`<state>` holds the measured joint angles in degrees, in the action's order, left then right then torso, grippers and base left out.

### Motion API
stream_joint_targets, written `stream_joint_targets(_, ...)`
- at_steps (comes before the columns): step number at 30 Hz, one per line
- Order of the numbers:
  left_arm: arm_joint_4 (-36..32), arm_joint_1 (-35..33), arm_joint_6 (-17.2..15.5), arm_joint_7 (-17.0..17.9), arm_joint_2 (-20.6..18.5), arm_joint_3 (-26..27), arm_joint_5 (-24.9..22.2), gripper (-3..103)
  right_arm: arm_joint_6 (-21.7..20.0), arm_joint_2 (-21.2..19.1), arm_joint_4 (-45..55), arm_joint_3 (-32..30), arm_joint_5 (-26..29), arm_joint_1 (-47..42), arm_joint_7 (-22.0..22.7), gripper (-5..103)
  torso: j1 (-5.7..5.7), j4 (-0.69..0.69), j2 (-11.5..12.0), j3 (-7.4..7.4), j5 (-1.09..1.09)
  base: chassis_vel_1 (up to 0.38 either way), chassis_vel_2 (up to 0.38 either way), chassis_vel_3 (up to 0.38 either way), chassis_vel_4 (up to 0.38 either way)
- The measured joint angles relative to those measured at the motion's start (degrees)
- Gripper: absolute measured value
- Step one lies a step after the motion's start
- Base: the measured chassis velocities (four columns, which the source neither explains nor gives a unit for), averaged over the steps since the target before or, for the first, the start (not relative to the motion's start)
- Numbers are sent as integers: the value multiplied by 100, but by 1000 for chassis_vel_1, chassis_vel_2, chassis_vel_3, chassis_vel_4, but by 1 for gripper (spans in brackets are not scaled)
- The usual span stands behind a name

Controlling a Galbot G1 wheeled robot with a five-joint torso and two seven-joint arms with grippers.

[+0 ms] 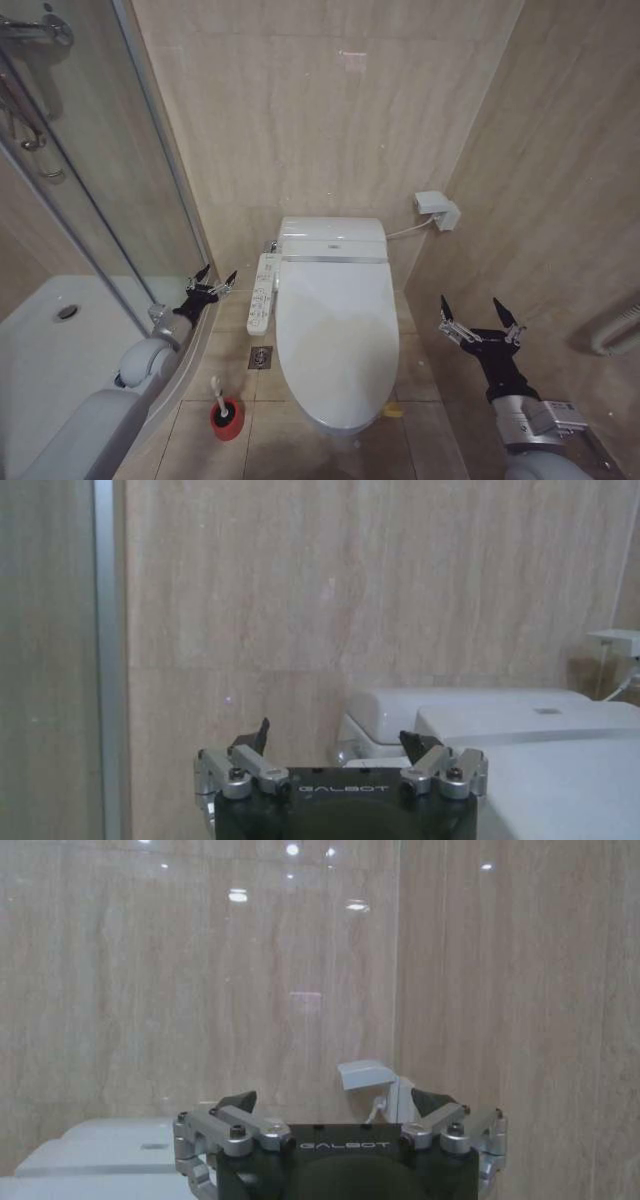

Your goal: Open the toilet lid, clean the toilet bowl with a toilet brush, close the toilet lid, and flush.

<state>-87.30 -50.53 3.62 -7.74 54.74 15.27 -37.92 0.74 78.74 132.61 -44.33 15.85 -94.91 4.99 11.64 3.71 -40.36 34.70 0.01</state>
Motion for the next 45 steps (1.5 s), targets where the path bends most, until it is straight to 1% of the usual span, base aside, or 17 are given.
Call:
stream_joint_targets(3,32,26,9,-5,2,-17,3,90,0,0,0,0,0,0,0,100,-1,-8,0,-1,0,0,0,0,0)
stream_joint_targets(8,415,337,114,-89,22,-217,5,89,0,0,0,0,0,0,-1,100,-2,-6,0,-1,-2,0,0,0,0)
stream_joint_targets(10,747,618,207,-163,41,-386,8,89,0,0,0,0,0,0,0,100,-2,-3,0,-1,-2,0,0,0,0)
stream_joint_targets(12,1306,1081,364,-291,73,-663,13,89,0,0,0,1,0,0,0,100,-1,-1,0,0,-2,0,0,0,0)
stream_joint_targets(13,1306,1081,364,-291,73,-663,13,89,0,0,0,1,0,0,0,100,-1,-1,0,0,-2,0,0,0,0)
stream_joint_targets(15,1759,1463,493,-395,97,-890,18,89,0,0,0,0,0,0,-1,100,-1,-3,0,0,-2,0,0,0,0)
stream_joint_targets(17,1957,1629,548,-438,107,-984,20,89,0,0,0,0,0,0,0,100,-1,-2,0,0,0,0,0,0,0)
stream_joint_targets(22,2055,1706,577,-465,114,-1035,23,89,0,-1,0,0,0,0,0,100,-1,-6,0,0,-1,0,0,0,0)
stream_joint_targets(26,2150,1789,599,-491,130,-1082,23,89,0,0,0,0,0,0,0,100,-1,-5,0,0,-2,0,0,0,0)
stream_joint_targets(27,2241,1881,617,-522,159,-1121,23,89,0,0,0,0,0,0,0,100,-1,-8,0,0,-2,0,0,0,0)
stream_joint_targets(29,2556,2220,683,-628,258,-1253,19,89,0,0,0,0,0,0,0,100,-1,-5,0,0,-2,0,0,0,0)
stream_joint_targets(30,2556,2220,683,-628,258,-1253,19,89,0,0,0,0,0,0,0,100,-1,-5,0,0,-2,0,0,0,0)
stream_joint_targets(34,3361,3085,849,-907,520,-1588,-9,89,0,0,0,0,0,0,0,100,-1,-1,0,0,-1,0,0,0,0)
stream_joint_targets(35,3361,3085,849,-907,520,-1588,-9,89,0,0,0,0,0,0,0,100,-1,-1,0,0,-1,0,0,0,0)
stream_joint_targets(37,3728,3530,924,-1043,643,-1773,-39,89,0,0,0,0,0,0,0,100,0,-1,0,0,1,0,0,0,0)
stream_joint_targets(40,3745,3649,926,-1088,665,-1862,-78,89,0,-1,0,0,0,1,0,100,0,0,0,-1,1,0,0,0,0)
stream_joint_targets(45,3732,3660,925,-1142,661,-1909,-103,89,0,0,0,0,0,0,0,100,-2,-6,0,-1,-1,0,0,0,0)
